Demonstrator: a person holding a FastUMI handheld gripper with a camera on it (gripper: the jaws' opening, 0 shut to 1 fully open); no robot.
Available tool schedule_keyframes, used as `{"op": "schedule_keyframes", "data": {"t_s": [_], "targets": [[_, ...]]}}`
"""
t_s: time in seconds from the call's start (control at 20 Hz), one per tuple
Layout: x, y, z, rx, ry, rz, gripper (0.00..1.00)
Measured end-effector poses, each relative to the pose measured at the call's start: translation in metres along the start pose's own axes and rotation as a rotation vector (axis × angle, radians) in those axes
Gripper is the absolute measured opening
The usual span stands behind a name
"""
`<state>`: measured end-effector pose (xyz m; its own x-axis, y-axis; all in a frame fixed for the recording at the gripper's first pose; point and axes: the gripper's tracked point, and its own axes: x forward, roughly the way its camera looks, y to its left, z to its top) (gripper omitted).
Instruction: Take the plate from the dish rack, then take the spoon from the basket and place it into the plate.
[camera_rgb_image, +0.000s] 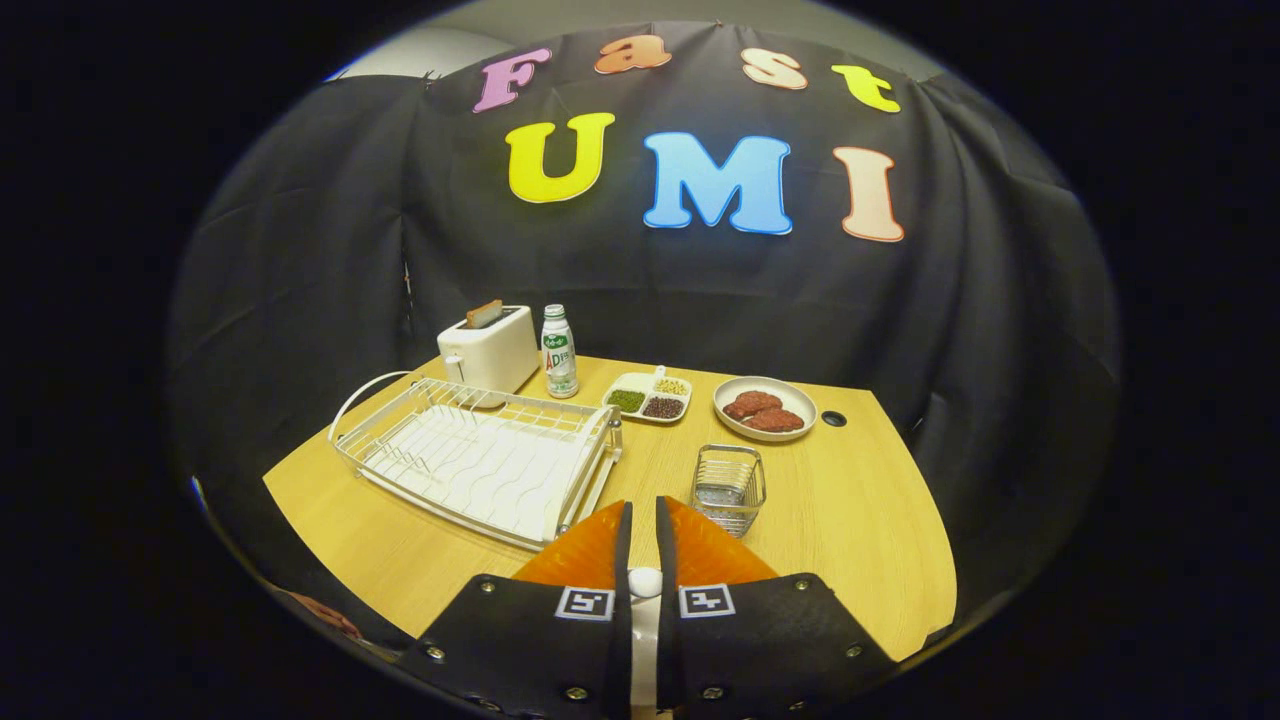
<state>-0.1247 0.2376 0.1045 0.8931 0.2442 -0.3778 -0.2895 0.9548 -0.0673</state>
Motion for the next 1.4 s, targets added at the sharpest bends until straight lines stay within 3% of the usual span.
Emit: {"op": "schedule_keyframes", "data": {"t_s": [0.75, 0.95, 1.15, 1.4], "targets": [[0.036, 0.03, -0.031, -0.087, 0.097, 0.065, 0.1], [0.038, 0.026, -0.03, -0.102, 0.101, 0.055, 0.17], [0.033, 0.009, -0.01, -0.088, 0.053, 0.023, 0.38], [0.01, -0.033, 0.037, -0.04, -0.084, -0.072, 0.38]]}}
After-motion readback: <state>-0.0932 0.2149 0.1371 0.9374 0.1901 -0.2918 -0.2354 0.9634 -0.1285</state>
